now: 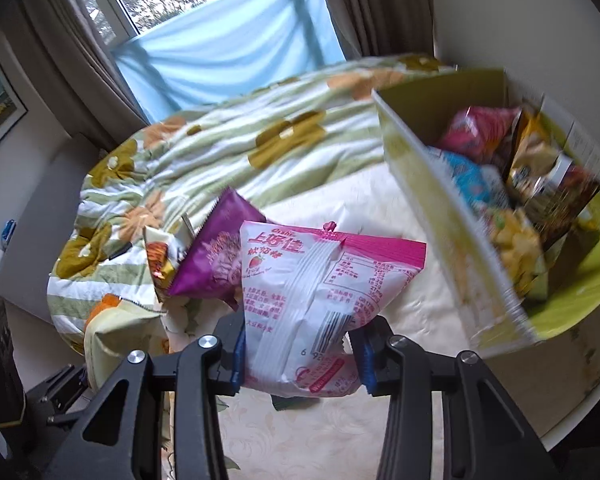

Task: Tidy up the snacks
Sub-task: 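Carry both bags over the yellow box and open both tools to release them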

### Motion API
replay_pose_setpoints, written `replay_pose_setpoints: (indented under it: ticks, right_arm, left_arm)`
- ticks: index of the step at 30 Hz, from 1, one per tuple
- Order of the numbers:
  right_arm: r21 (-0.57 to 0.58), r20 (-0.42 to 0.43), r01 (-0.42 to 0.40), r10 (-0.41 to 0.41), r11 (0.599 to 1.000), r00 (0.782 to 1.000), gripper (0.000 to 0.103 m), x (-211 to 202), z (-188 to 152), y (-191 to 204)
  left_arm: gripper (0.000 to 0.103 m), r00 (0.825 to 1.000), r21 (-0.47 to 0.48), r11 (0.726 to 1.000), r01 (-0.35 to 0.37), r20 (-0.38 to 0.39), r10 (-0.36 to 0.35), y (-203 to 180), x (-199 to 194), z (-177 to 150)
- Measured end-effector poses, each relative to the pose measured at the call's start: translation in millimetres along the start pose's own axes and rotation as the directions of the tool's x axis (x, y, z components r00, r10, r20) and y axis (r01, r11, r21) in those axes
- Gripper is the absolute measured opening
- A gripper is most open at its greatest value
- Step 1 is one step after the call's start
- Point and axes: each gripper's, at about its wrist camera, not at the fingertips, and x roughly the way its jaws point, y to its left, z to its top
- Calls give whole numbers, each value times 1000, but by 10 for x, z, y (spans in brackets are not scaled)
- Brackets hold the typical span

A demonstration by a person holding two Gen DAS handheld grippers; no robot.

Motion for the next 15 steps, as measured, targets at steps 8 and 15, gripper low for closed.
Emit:
replay_pose_setpoints:
  ticks: [8,15]
  right_arm:
    - [-41,92,-32,35,999,995,39,-543,336,-577]
    - [-50,129,-14,21,999,991,39,-859,610,-1301]
  left_arm:
    - [61,993,12,999,44,111,-45,-873,-297,323]
    - [61,986,62,996,58,155,-67,-1845,-169,652]
